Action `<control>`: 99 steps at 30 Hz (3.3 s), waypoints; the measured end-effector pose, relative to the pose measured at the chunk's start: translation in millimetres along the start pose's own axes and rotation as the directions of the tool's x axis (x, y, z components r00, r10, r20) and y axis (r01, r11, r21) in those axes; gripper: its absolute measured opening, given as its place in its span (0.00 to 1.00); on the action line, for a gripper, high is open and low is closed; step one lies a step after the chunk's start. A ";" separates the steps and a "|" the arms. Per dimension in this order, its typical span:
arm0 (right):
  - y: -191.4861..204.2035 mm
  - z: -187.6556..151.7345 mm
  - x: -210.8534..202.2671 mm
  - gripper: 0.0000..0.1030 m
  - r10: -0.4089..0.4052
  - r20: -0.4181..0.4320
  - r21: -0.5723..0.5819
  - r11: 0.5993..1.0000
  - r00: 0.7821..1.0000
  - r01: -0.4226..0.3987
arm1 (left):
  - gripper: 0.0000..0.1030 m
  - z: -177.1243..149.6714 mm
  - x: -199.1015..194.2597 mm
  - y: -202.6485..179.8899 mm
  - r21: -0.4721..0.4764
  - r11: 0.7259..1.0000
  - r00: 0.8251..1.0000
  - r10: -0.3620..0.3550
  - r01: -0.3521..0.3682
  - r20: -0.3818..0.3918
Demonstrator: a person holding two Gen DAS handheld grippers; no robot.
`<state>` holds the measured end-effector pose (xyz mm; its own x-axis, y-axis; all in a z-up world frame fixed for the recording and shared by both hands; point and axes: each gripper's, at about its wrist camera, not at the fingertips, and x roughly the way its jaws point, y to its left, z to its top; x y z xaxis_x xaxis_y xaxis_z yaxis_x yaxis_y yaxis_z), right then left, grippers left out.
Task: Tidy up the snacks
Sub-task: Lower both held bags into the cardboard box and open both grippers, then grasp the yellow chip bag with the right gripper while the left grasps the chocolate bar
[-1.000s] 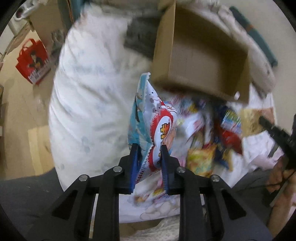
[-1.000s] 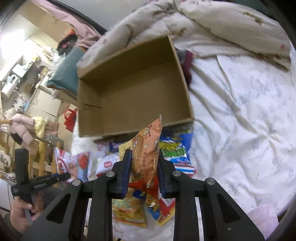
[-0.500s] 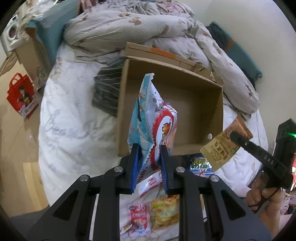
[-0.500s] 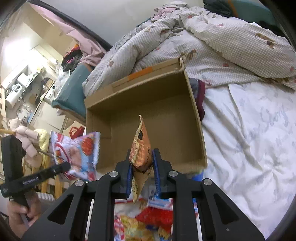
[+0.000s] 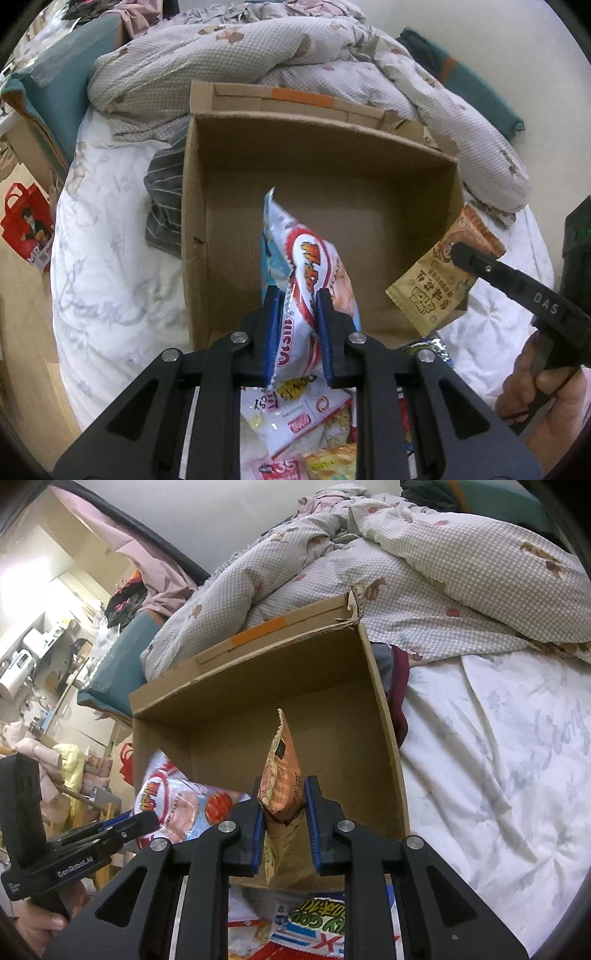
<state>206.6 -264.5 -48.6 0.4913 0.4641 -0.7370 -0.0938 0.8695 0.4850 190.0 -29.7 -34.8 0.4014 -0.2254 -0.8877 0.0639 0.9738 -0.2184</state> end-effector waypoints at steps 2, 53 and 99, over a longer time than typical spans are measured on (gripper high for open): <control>1.2 -1.0 3.6 0.20 0.001 -0.006 -0.005 1.000 1.000 -0.001 | 0.16 0.4 5.8 1.6 -0.014 1.000 1.000 -0.007 0.006 -0.009; 35.9 -18.9 -19.7 0.92 -0.043 0.028 -0.110 0.993 0.999 0.046 | 0.74 -19.8 -58.5 0.3 0.026 0.983 0.957 0.170 -0.181 0.233; 5.3 -111.4 -59.2 0.92 -0.085 -0.111 0.048 0.995 0.990 0.090 | 0.18 -223.9 23.3 7.0 0.282 0.958 0.842 0.194 -0.052 -0.503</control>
<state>80.6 -268.5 -54.8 0.3983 0.4049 -0.8231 -0.0078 0.8988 0.4383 -4.7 -35.0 -147.8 -0.1093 -0.0162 -0.9939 0.2982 0.9533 -0.0484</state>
